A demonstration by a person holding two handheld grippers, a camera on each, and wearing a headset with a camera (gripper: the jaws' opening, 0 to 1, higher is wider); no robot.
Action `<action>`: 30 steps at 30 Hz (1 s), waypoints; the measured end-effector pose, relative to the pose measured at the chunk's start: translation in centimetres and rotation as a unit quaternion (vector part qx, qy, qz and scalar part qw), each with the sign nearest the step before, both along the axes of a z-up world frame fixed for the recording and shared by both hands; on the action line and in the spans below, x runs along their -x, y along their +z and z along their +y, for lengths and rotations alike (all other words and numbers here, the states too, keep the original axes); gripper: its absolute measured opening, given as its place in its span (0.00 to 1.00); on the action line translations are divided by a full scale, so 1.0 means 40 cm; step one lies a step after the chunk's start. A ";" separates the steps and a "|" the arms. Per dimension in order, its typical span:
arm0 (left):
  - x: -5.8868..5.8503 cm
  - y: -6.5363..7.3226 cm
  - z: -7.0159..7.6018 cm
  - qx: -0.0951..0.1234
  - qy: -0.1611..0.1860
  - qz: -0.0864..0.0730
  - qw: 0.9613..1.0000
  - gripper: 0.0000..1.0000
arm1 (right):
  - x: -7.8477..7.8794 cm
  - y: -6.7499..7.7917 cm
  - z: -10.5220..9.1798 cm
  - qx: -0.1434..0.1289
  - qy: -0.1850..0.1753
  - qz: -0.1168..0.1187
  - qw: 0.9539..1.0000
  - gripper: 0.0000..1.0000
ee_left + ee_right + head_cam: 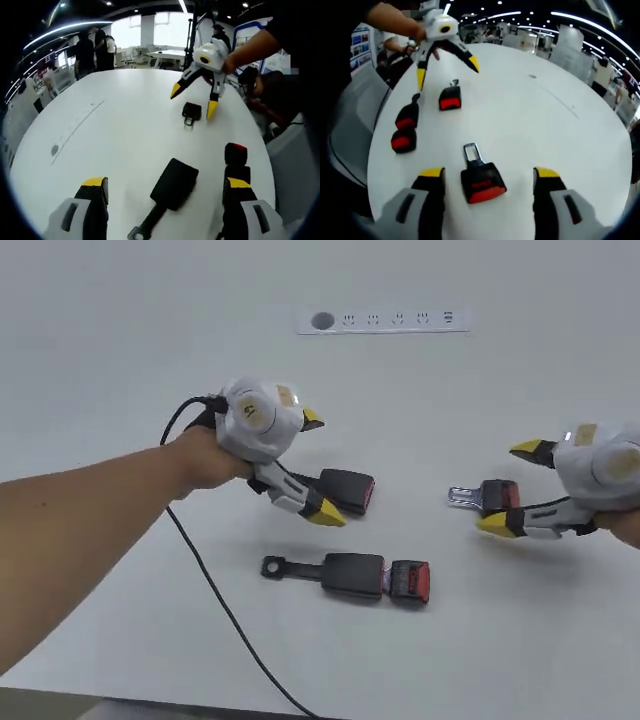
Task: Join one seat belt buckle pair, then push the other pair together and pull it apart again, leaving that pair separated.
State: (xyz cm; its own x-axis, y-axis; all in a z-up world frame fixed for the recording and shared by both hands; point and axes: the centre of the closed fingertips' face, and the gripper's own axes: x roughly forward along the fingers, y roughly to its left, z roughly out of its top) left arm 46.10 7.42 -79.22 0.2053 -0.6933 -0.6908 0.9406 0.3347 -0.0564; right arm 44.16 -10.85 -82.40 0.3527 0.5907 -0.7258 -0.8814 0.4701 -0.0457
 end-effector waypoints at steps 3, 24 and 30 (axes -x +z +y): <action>-0.002 0.020 0.037 0.003 0.062 0.010 0.998 1.00 | -0.011 0.023 0.002 -0.014 -0.037 -0.014 0.999 0.77; 0.157 0.133 0.236 0.071 0.209 -0.021 0.975 1.00 | 0.079 0.152 0.021 -0.044 -0.100 -0.084 0.990 0.90; 0.202 0.163 0.260 0.085 0.220 -0.034 0.971 1.00 | 0.119 0.179 0.024 -0.042 -0.092 -0.100 0.990 0.91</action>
State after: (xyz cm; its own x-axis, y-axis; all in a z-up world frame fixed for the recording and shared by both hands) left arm 38.01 17.80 -72.70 0.5491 -0.6308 -0.5482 0.7118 0.6968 -0.0888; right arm 39.42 -9.89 -75.25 0.5917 0.5584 -0.5815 -0.7575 0.6319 -0.1639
